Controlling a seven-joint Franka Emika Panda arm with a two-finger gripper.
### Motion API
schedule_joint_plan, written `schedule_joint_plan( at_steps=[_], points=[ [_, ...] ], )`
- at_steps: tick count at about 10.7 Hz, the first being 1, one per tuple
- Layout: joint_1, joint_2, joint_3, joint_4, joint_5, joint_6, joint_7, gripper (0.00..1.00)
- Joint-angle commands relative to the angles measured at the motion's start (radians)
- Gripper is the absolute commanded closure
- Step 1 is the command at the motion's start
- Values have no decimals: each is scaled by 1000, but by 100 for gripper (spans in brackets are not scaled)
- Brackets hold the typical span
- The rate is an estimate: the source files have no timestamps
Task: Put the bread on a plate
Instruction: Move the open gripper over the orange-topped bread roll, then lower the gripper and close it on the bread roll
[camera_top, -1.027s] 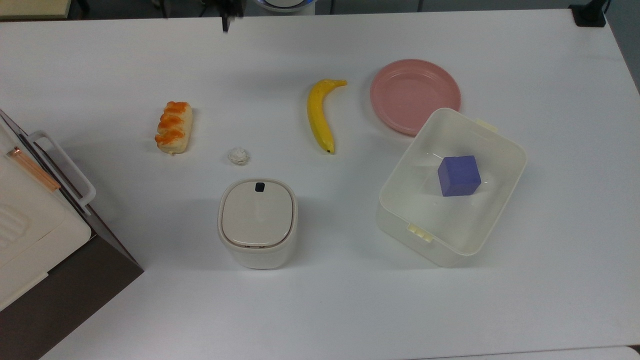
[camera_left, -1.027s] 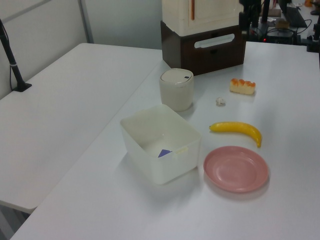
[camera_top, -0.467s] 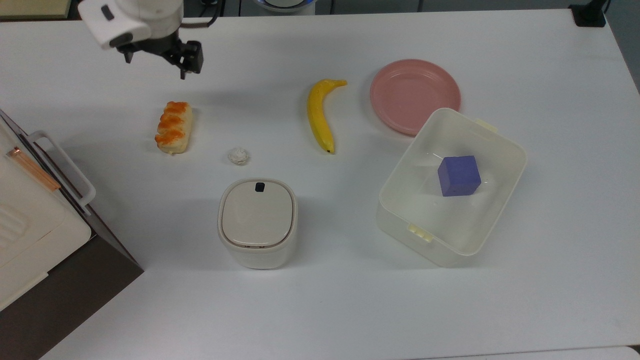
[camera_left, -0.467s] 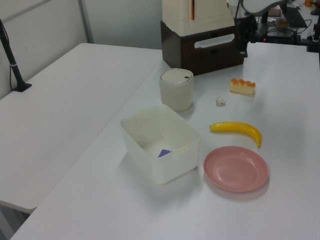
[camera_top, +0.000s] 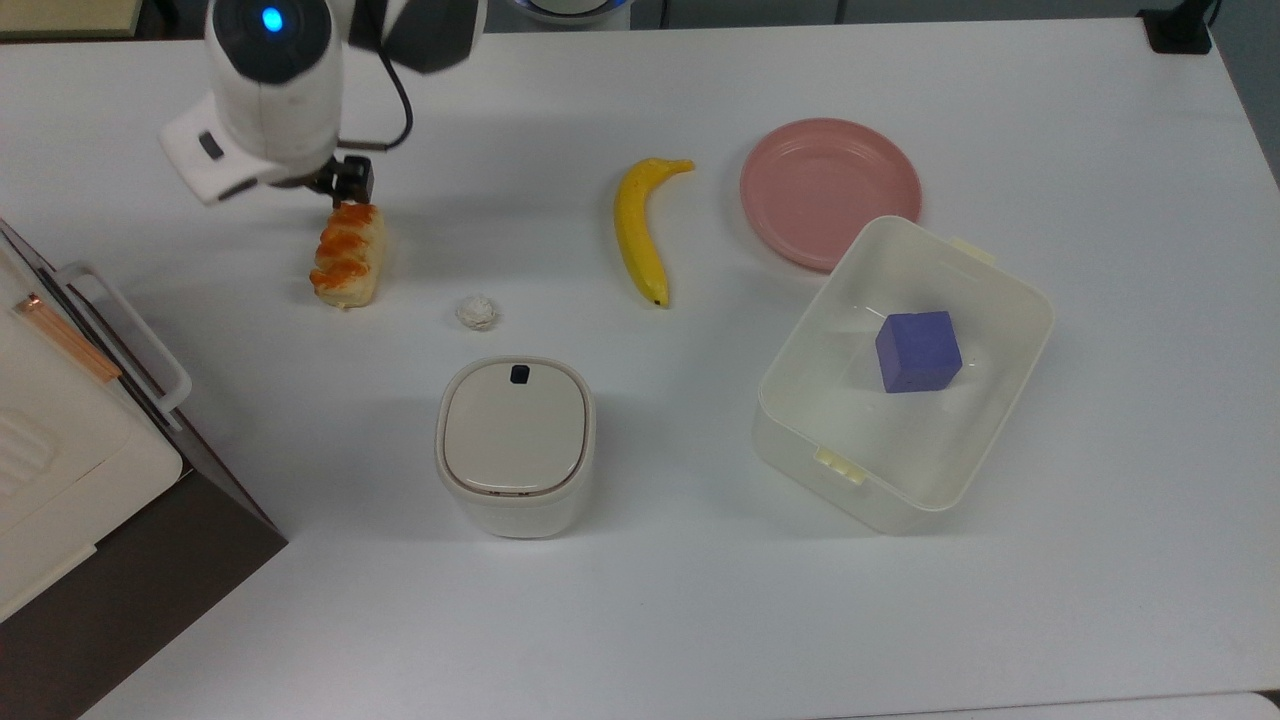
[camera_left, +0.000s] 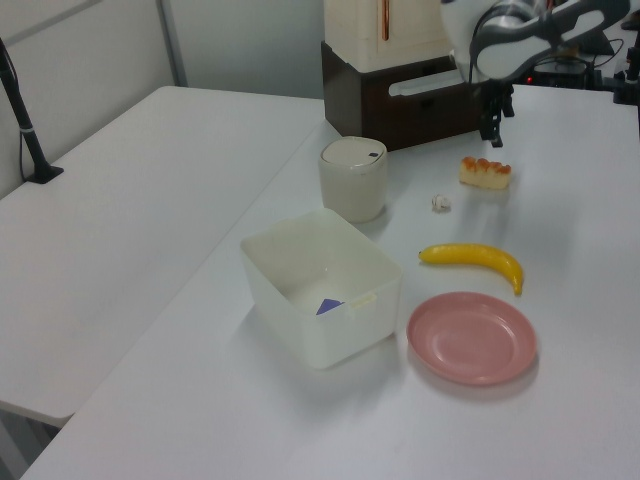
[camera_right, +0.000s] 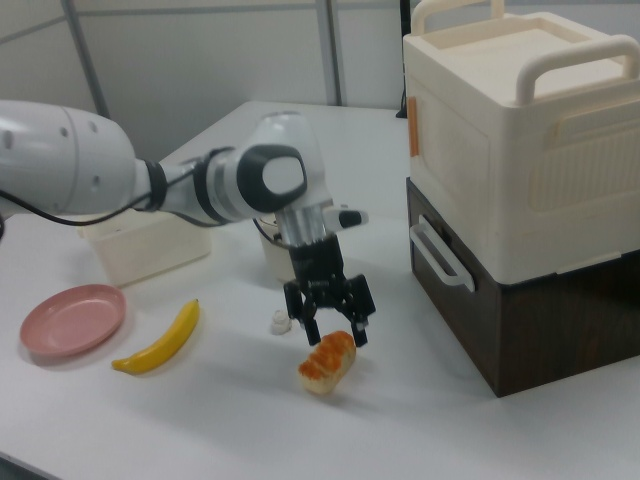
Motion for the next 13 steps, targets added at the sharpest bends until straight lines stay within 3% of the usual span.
schedule_joint_plan(
  at_steps=[1,3,10,13],
  points=[
    [-2,49,19,-4,-27,59,-9,0],
    [-3,66,47,-3,-25,82,-4,0],
    [-3,25,51,23,-15,68,-6,0],
    [3,72,67,12,-15,71,-4,0]
  ],
)
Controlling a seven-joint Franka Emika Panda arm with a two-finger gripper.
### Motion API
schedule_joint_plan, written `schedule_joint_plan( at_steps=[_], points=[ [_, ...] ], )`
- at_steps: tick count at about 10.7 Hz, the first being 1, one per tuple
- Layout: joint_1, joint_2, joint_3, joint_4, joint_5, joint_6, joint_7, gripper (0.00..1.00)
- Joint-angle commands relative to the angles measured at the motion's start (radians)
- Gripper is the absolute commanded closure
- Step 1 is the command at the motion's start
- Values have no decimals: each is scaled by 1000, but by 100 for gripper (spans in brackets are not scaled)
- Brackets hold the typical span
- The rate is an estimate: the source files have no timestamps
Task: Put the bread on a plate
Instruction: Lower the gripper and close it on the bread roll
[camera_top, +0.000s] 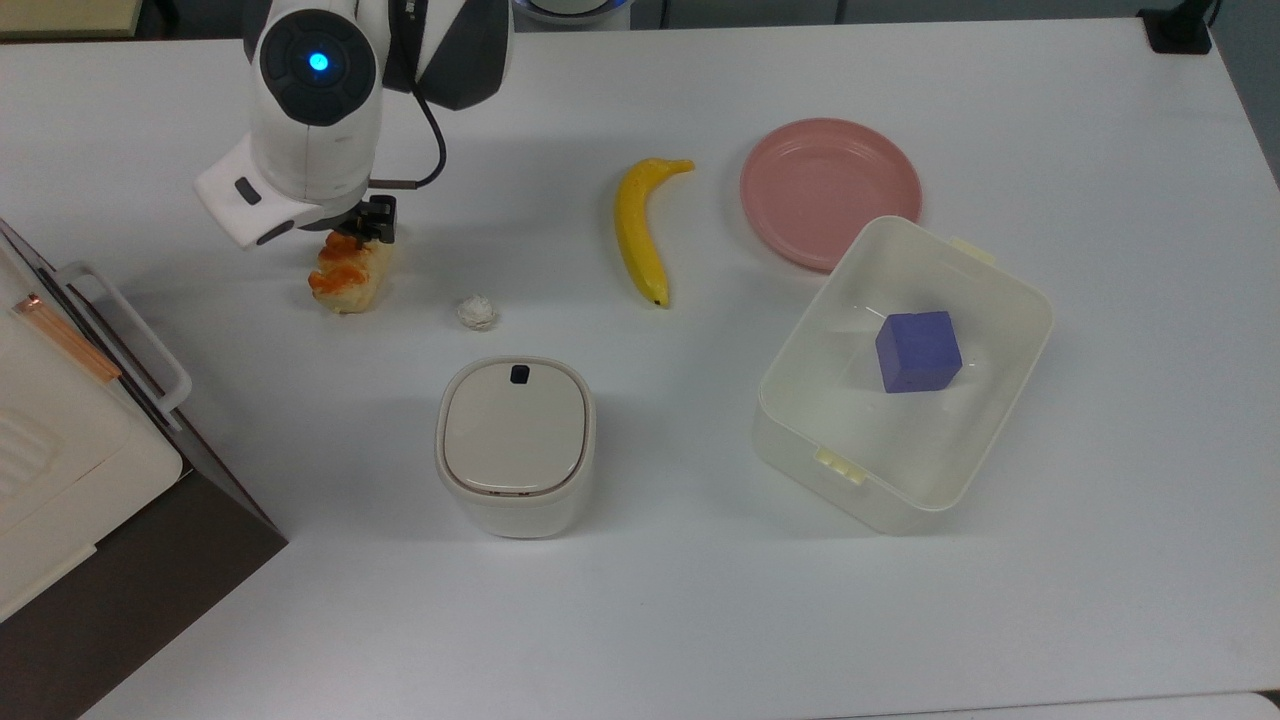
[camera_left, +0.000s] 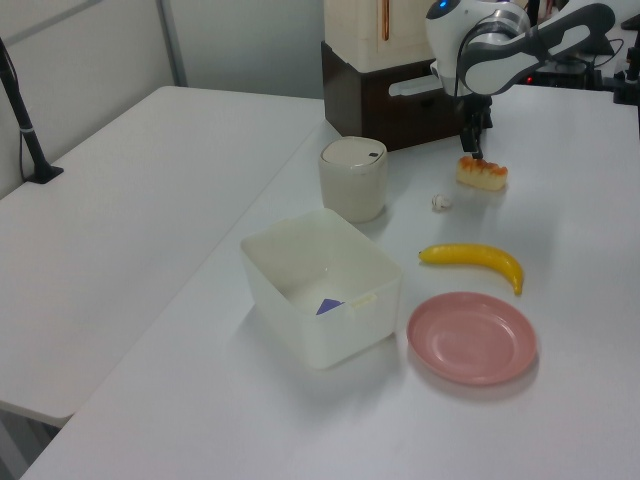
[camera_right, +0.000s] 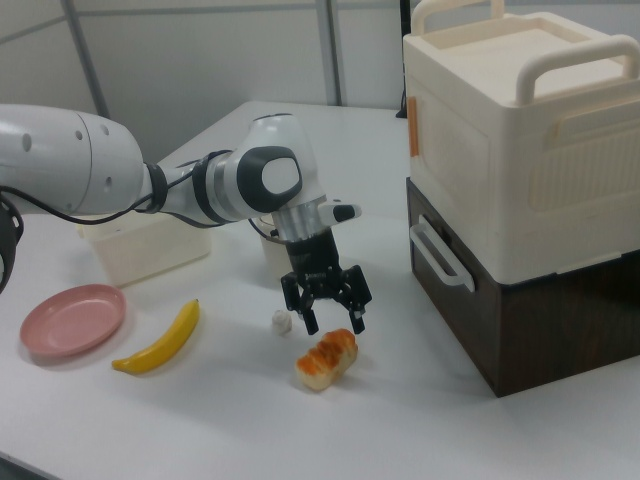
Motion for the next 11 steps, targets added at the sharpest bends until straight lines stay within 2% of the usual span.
schedule_joint_plan(
  at_steps=[1,4,5,6,8,9,11],
  points=[
    [6,45,26,-22,-6,20,-3,0],
    [4,72,29,-22,-15,25,3,0],
    [3,76,27,-22,-17,26,2,4],
    [1,78,27,-24,-18,26,-7,23],
    [-2,76,29,-22,-14,26,-9,91],
    [-6,72,29,-21,-9,26,-9,100],
    [-5,46,29,-18,-3,17,-8,100]
  ],
)
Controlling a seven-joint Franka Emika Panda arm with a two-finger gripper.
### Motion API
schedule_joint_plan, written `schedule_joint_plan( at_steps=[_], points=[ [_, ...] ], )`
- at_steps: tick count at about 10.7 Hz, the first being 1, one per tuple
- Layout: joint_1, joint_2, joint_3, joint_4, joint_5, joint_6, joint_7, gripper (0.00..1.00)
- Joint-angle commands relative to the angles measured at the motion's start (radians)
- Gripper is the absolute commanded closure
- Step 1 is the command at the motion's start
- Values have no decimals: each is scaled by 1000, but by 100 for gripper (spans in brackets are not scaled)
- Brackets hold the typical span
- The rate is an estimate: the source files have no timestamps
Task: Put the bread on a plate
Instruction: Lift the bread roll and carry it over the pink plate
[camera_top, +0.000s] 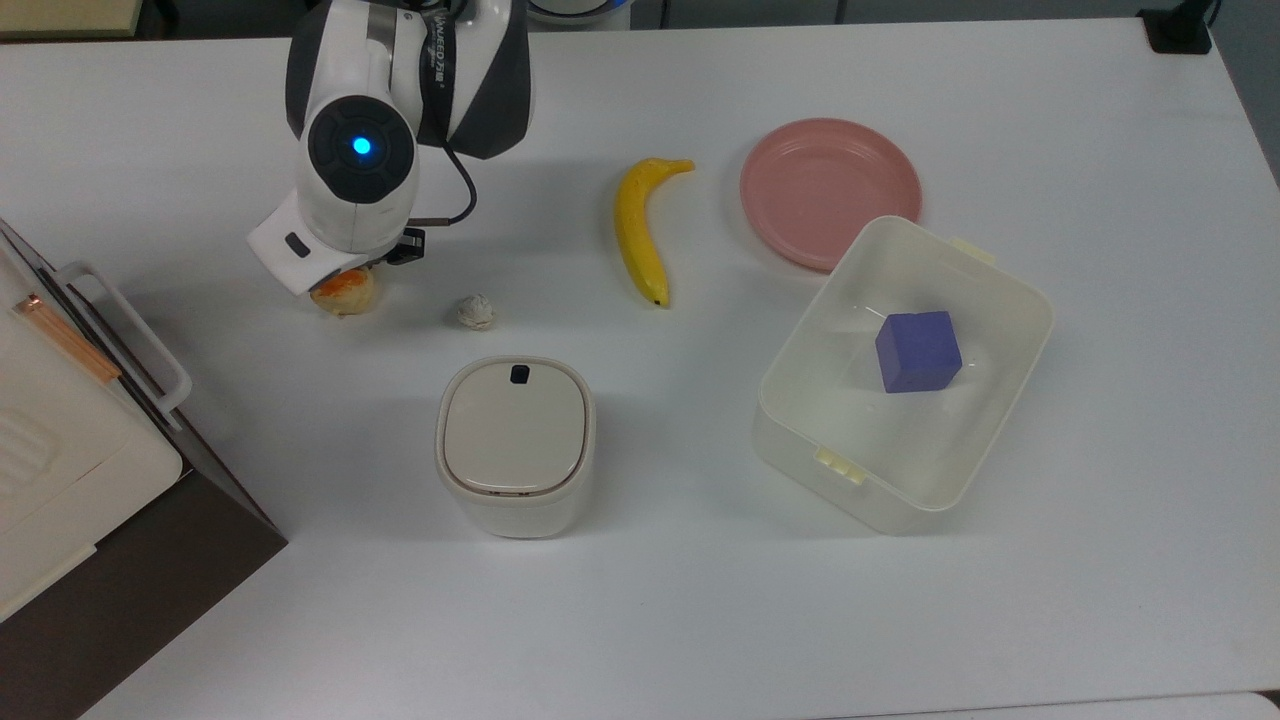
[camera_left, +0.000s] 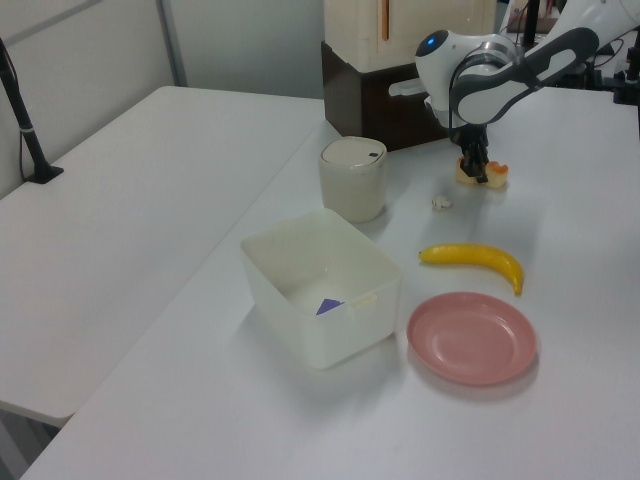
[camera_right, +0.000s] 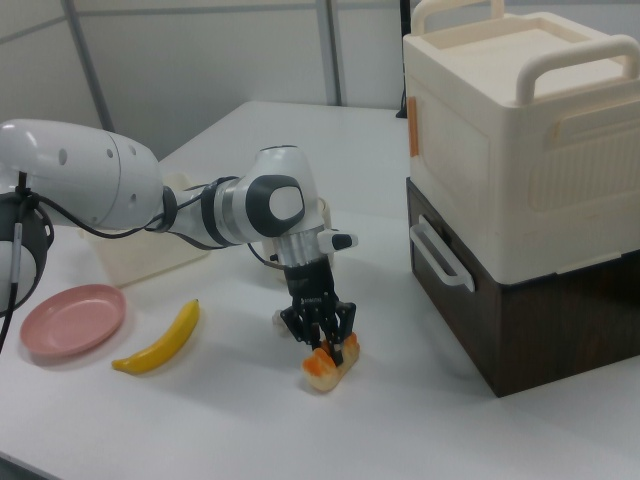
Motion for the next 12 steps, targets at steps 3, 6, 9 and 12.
schedule_joint_plan(
  at_steps=[3,6,9,12],
  points=[
    [6,-149,122,4,44,-92,4,100],
    [98,-160,268,64,57,-239,74,100],
    [226,-153,367,70,48,-243,301,100],
    [384,-137,382,49,46,-267,443,100]
  ],
)
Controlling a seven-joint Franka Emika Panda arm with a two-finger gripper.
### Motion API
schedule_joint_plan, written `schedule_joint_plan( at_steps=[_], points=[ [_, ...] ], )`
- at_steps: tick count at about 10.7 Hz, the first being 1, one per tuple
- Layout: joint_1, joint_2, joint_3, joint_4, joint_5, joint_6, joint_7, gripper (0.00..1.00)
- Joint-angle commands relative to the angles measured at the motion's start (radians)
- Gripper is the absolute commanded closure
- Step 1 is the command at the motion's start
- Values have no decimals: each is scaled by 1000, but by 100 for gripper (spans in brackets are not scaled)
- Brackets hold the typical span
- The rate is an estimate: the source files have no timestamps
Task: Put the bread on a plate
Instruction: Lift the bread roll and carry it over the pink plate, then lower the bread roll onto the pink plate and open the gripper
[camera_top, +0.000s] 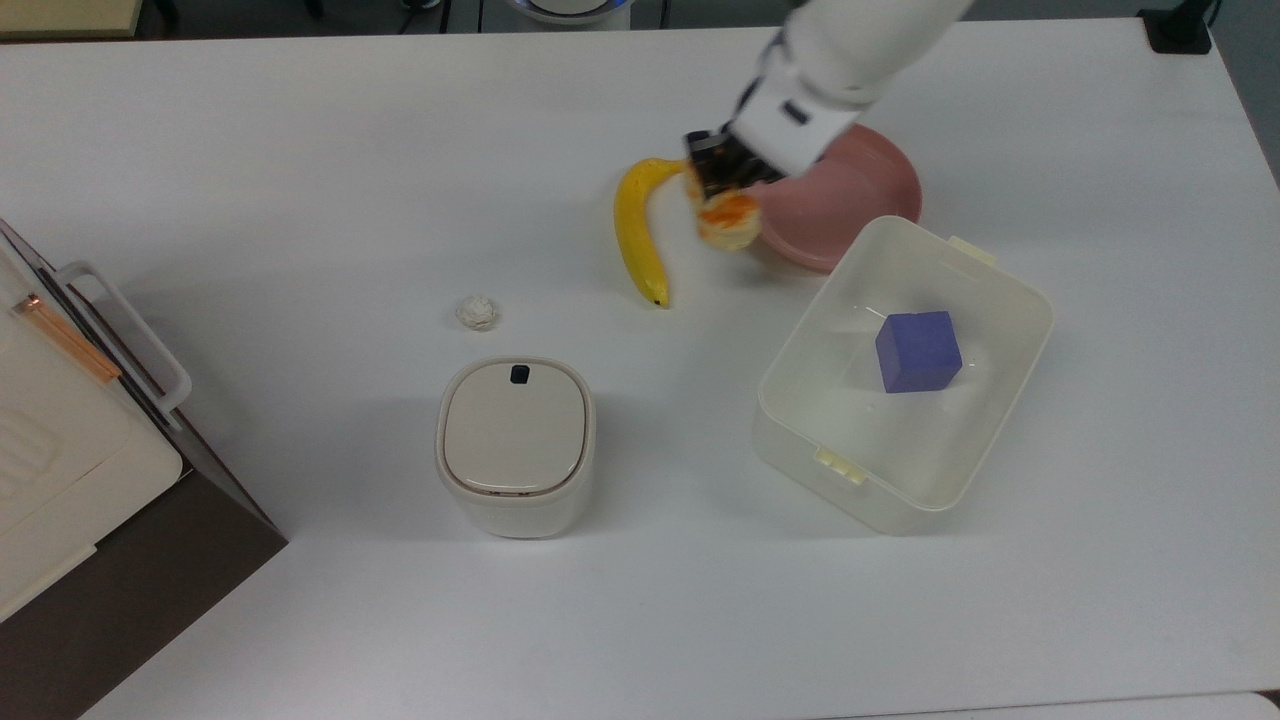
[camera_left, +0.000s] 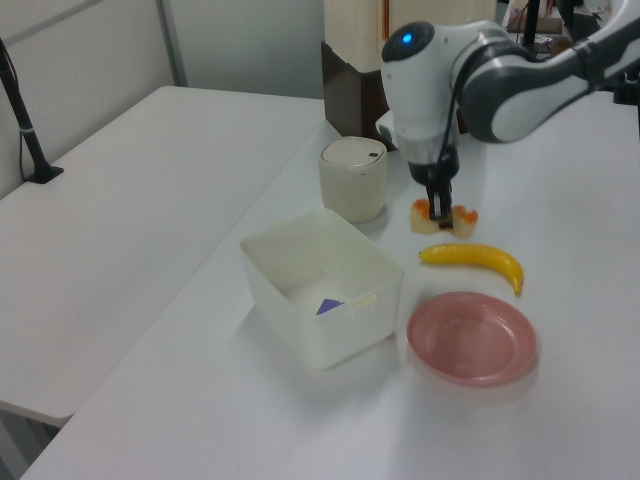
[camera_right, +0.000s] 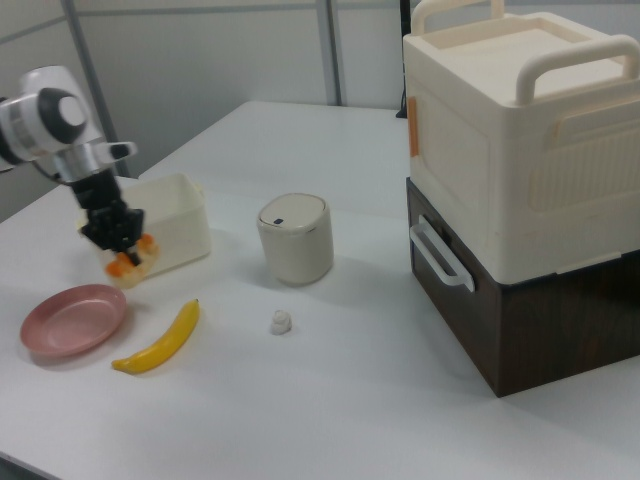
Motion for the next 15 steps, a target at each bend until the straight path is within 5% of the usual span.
schedule_joint_plan(
  at_steps=[1,6,9,10,11,12,15],
  points=[
    [134,20,-2,-23,-4,-75,114,100],
    [209,54,2,-96,2,-80,155,100],
    [205,58,57,-92,4,-78,204,96],
    [197,58,63,-87,5,-78,226,70],
    [193,57,64,-86,5,-78,244,24],
    [193,55,64,-87,-2,-80,243,0],
    [171,57,64,-84,-13,-70,240,0]
  ],
)
